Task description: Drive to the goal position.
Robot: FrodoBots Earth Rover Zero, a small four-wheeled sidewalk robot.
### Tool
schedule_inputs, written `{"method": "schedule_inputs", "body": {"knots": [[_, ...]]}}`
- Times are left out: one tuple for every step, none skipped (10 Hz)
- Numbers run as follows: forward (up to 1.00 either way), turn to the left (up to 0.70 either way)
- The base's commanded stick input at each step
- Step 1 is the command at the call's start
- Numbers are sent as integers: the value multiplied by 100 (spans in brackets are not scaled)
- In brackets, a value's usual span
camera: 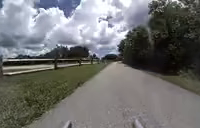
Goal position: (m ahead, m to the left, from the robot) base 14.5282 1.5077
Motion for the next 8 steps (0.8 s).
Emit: {"method": "schedule_inputs", "body": {"knots": [[70, 1], [70, -17], [70, -34], [70, -34], [70, -29], [70, 1], [70, 1], [70, 1]]}}
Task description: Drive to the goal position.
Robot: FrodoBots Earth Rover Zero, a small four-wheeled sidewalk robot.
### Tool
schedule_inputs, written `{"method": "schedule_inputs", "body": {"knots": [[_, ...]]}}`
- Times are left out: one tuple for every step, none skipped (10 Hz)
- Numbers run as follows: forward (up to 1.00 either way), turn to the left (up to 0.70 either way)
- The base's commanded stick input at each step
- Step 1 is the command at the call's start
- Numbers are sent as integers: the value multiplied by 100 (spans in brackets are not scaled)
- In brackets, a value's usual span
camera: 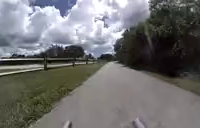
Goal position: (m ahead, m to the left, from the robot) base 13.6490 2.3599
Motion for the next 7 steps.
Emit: {"method": "schedule_inputs", "body": {"knots": [[70, 1], [70, 1], [70, 1], [70, 1], [70, 1], [70, 1], [70, 1]]}}
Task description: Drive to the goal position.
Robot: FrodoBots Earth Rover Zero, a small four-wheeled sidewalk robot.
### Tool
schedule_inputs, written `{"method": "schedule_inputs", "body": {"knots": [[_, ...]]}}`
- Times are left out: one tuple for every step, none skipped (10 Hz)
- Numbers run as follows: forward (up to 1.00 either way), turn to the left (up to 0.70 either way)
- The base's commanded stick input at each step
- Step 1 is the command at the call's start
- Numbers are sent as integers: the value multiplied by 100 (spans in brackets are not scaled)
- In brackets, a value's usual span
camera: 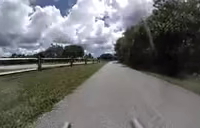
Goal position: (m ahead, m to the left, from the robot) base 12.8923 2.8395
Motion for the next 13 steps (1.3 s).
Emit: {"method": "schedule_inputs", "body": {"knots": [[70, 1], [70, 1], [70, 1], [70, 1], [70, 1], [70, -14], [70, -26], [70, -34], [70, -30], [70, -10], [70, 1], [70, 1], [70, 1]]}}
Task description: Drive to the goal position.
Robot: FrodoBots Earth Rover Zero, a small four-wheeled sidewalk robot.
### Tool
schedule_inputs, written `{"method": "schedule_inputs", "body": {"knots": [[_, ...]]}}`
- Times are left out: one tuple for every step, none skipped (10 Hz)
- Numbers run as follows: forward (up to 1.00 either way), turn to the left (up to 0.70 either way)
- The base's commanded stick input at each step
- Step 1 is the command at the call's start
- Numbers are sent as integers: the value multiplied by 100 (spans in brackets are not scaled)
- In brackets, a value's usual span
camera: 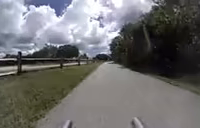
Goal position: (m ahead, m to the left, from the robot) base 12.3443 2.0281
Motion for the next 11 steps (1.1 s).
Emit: {"method": "schedule_inputs", "body": {"knots": [[70, 1], [70, 1], [70, 1], [70, 1], [70, 1], [70, 1], [70, 1], [70, 1], [70, 1], [70, 1], [70, 1]]}}
